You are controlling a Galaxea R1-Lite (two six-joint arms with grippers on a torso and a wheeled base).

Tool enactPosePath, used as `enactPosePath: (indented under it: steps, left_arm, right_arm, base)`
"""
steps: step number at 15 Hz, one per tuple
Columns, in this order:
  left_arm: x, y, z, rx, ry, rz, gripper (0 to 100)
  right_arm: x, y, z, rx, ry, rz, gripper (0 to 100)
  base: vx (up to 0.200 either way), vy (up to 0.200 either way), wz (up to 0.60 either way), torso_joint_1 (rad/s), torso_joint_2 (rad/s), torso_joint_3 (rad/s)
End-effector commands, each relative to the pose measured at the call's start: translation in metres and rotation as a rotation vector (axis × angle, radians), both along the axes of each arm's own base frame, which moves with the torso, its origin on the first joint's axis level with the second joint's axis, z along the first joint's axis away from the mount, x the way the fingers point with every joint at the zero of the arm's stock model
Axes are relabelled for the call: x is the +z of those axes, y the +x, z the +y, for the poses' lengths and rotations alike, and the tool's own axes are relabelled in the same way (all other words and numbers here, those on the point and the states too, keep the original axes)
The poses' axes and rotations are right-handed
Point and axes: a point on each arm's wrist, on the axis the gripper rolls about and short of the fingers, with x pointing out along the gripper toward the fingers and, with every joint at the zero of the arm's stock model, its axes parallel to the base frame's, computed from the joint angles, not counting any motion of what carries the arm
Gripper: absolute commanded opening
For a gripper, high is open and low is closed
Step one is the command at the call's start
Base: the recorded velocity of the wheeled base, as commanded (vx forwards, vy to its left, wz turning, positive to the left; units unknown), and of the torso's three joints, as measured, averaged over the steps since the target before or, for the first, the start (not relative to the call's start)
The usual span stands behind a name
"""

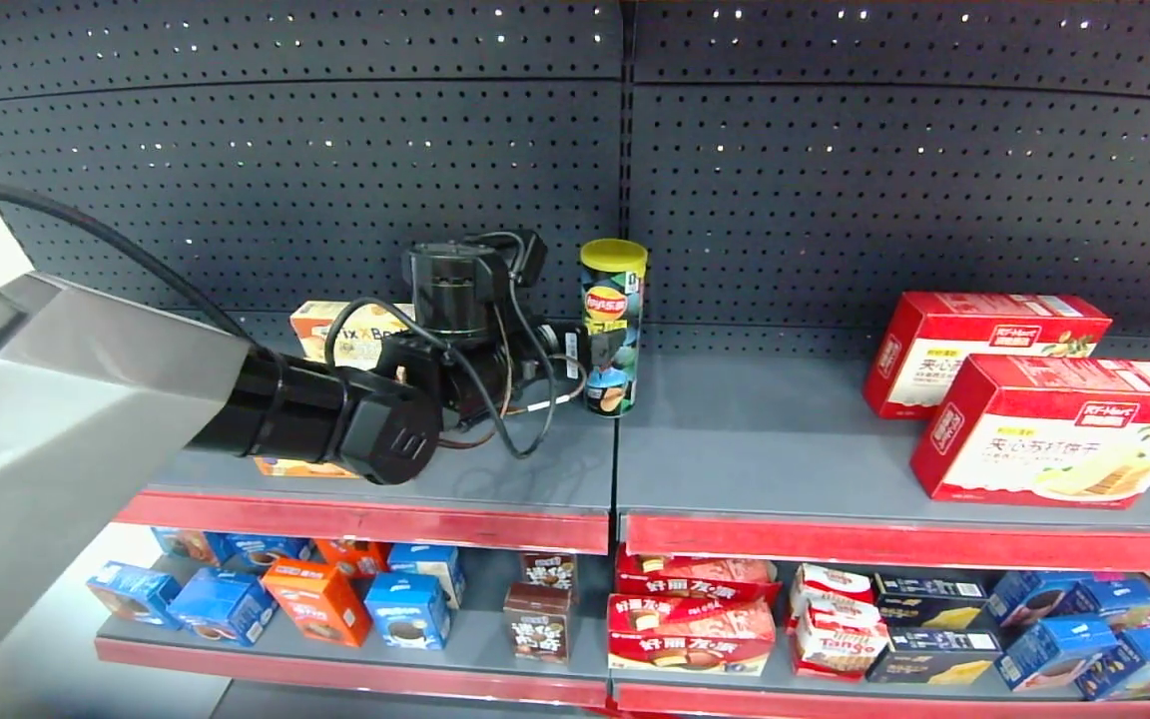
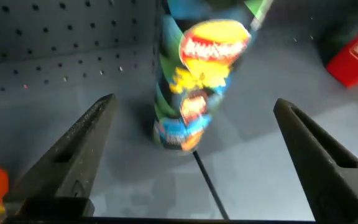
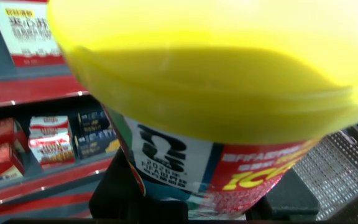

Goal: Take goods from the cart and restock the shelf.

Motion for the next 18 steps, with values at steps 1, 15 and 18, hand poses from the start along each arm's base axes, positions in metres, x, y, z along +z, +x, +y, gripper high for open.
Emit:
enactPosePath:
  steps: [1,15,18]
  left_arm:
    - [-0.008,0.014,-0.008,0.009,-0.005,-0.007,100]
    - [-0.023,0.057,-0.027,0.037,-0.069,-0.052,100]
    - [-0.029,0.067,-0.029,0.065,-0.085,-0.055,100]
  right_arm:
    - [-0.003,-0.008,0.001,-0.007,-0.001,-0.002,0]
    - [-0.006,-0.008,0.001,-0.008,0.0,0.022,0]
    - [-0.01,-0.01,0.001,-0.008,0.0,0.037,0]
  base:
    - [0.0,0.0,0.0,0.0,0.0,0.0]
    - [0.0,0.0,0.0,0.0,0.0,0.0]
    - [0.0,0.0,0.0,0.0,0.0,0.0]
